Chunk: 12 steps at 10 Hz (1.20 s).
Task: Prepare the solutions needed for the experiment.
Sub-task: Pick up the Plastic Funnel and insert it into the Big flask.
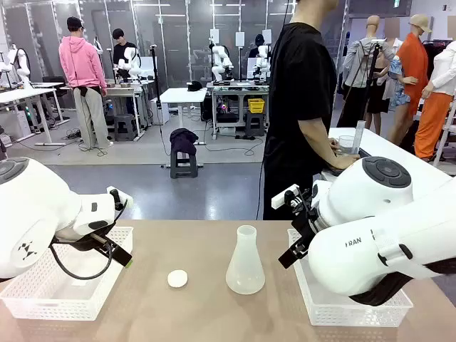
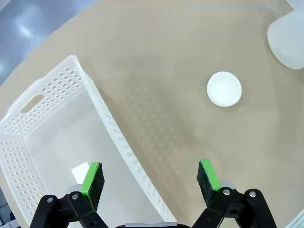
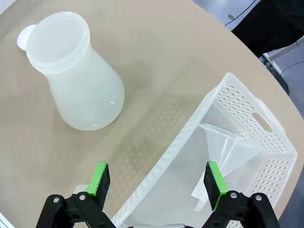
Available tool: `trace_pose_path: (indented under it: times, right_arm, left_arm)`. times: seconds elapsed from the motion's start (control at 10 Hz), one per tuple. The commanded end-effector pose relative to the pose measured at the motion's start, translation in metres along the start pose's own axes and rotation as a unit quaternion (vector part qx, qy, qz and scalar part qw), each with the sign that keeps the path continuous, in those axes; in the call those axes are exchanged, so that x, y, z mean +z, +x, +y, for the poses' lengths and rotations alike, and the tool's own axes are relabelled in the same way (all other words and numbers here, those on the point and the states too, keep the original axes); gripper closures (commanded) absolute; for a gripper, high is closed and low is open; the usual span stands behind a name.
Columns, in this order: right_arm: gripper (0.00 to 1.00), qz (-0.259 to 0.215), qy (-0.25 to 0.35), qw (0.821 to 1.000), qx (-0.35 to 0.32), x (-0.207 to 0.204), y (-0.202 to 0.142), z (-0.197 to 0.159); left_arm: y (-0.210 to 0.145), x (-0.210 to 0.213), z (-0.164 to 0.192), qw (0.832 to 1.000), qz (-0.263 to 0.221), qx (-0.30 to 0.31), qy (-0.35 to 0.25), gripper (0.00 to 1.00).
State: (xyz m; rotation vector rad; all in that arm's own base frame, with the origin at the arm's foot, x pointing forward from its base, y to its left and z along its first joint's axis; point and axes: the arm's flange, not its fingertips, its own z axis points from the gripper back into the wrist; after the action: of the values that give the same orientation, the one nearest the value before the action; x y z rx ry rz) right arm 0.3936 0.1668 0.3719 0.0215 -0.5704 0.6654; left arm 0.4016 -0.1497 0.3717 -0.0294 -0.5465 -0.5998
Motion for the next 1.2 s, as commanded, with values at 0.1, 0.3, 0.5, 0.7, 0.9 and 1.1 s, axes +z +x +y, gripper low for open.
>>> trace_pose_path:
  times: [0.1,0.3,0.5,0.7,0.9,1.1]
  right_arm:
    - [0.0,0.0,0.0,1.0,0.0,0.0,0.0,0.0]
    - [0.0,0.0,0.0,1.0,0.0,0.0,0.0,0.0]
    - [0.0,0.0,0.0,1.0,0.0,0.0,0.0,0.0]
    - [0.0,0.0,0.0,1.0,0.0,0.0,0.0,0.0]
    - [0.0,0.0,0.0,1.0,0.0,0.0,0.0,0.0]
    - [0.0,0.0,0.0,1.0,0.0,0.0,0.0,0.0]
  left_arm:
    - [0.0001,0.0,-0.0003,1.0,0.0,0.0,0.0,0.0]
    - [0.0001,0.0,-0.0003,1.0,0.0,0.0,0.0,0.0]
    - [0.0001,0.0,-0.0003,1.0,0.0,0.0,0.0,0.0]
    - [0.0001,0.0,-0.0003,1.0,0.0,0.0,0.0,0.0]
    - [0.0001,0.0,-0.0003,1.0,0.0,0.0,0.0,0.0]
    - [0.0001,0.0,-0.0003,1.0,0.0,0.0,0.0,0.0]
